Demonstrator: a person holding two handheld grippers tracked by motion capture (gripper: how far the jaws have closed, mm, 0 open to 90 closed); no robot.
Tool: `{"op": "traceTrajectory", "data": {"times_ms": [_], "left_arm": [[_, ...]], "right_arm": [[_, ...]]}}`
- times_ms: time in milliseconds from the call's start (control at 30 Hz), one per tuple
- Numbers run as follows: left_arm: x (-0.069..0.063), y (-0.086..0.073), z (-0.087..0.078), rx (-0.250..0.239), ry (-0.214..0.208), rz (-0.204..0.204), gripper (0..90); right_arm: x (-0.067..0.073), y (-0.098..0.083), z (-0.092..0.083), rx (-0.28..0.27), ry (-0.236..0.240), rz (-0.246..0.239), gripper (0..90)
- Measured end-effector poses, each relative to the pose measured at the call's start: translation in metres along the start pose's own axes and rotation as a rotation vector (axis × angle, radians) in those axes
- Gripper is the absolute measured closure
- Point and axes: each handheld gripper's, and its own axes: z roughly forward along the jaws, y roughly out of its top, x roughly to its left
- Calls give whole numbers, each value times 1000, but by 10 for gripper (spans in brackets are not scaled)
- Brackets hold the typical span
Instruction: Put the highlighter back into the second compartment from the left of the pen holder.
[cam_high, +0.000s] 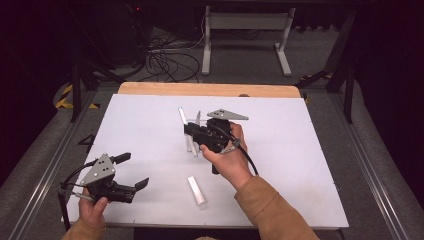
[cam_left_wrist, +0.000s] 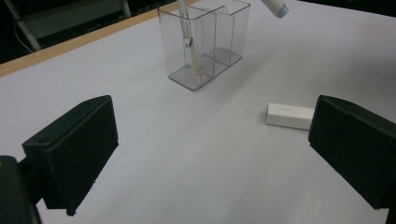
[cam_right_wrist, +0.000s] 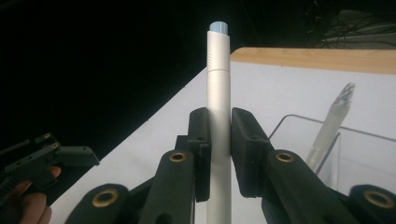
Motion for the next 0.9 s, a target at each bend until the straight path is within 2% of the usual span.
{"op": "traceTrajectory", "data": {"times_ms": [100,267,600,900], "left_arm": [[0,0,0,0,3,3,22],[0,0,0,2,0,-1,22],[0,0,1,2,1,-1,22],[0,0,1,2,2,1,22]], "right_arm": [[-5,2,-1,-18,-9,12,787],[-13,5,-3,-57,-42,5,786],[-30,9,-4,-101,-106,7,786],[-44,12,-2,-140,-156,37,786]]}}
